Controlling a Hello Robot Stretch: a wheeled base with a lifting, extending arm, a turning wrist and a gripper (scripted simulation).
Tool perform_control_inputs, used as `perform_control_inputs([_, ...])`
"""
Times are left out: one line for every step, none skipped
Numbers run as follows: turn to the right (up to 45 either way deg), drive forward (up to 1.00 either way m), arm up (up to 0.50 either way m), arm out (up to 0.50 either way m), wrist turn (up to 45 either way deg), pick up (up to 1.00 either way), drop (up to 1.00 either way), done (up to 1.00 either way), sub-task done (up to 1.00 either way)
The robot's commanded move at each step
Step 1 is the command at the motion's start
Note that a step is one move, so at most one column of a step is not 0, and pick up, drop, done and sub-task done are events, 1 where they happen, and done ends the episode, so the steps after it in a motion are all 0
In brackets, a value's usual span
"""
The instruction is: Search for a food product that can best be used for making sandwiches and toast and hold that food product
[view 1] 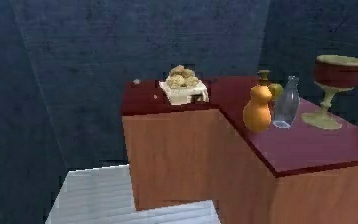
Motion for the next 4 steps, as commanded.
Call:
perform_control_inputs([0.0,0.35,0.0,0.0,0.0,0.0,0.0,0.0,0.0])
perform_control_inputs([-45.0,0.0,0.0,0.0,0.0,0.0,0.0,0.0,0.0])
perform_control_inputs([-39.0,0.0,0.0,0.0,0.0,0.0,0.0,0.0,0.0])
perform_control_inputs([0.0,0.0,0.5,0.0,0.0,0.0,0.0,0.0,0.0])
